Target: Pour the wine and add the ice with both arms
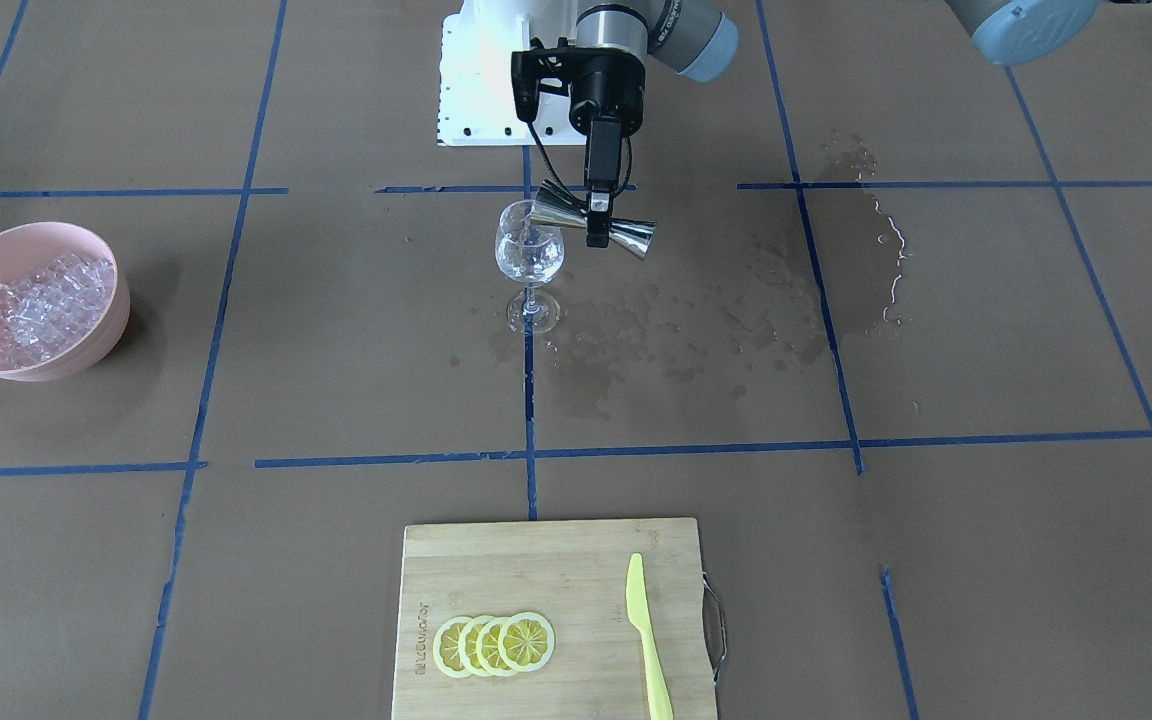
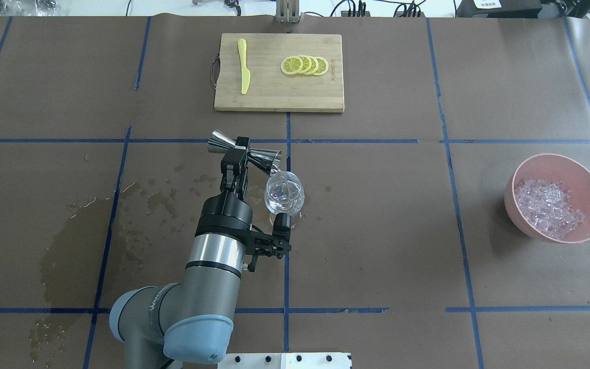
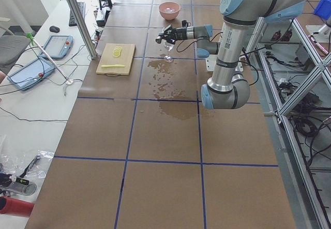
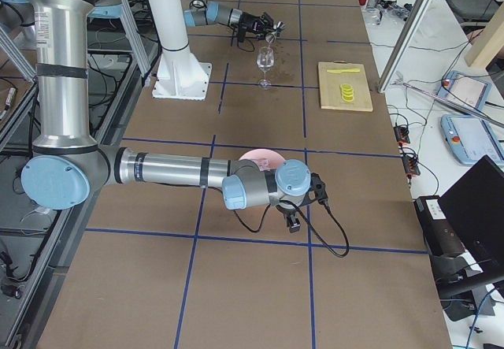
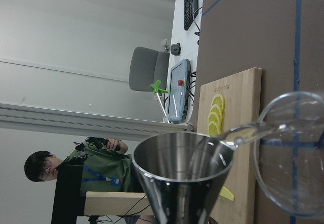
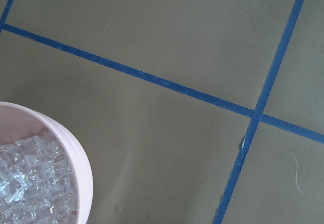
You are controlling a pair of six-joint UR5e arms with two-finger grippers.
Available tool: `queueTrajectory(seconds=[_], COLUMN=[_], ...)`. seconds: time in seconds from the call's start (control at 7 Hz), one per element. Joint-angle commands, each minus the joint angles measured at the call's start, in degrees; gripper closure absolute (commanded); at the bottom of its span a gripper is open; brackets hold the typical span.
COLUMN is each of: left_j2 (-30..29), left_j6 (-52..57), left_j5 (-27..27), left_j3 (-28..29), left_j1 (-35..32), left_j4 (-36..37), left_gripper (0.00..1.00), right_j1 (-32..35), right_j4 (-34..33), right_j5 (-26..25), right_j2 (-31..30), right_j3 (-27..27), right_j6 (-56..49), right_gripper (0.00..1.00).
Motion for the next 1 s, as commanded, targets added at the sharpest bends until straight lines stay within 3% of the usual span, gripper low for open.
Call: queueTrajectory(seconds=[0.0,0.29,0.43,0.86], left_j2=[-0.51,-0.94,-0.60,6.31], left_j6=[8.53,12.86,11.14,4.58], left_j5=[1.47,2.17,2.26,1.65], left_j3=[-0.14,-0.14,-0.23,0.21], left_j1=[0.12,0.12,-0.14,-1.11], left_j4=[0.01,-0.17,-3.74,-27.18], left_gripper=[1.00,1.00,1.00,1.00], right_j1=[-0.09,-0.09,-0.09,0.00], right_j4=[0.09,0.09,0.09,0.09], right_j5=[0.00,0.00,0.00,0.00], right_j2=[0.74,2.15,2.76,2.94], right_j3=[-2.85,-4.01,-3.93,-3.49], right_j6=[-0.16,-0.16,-0.07,-0.07], right_gripper=[0.00,0.00,0.00,0.00])
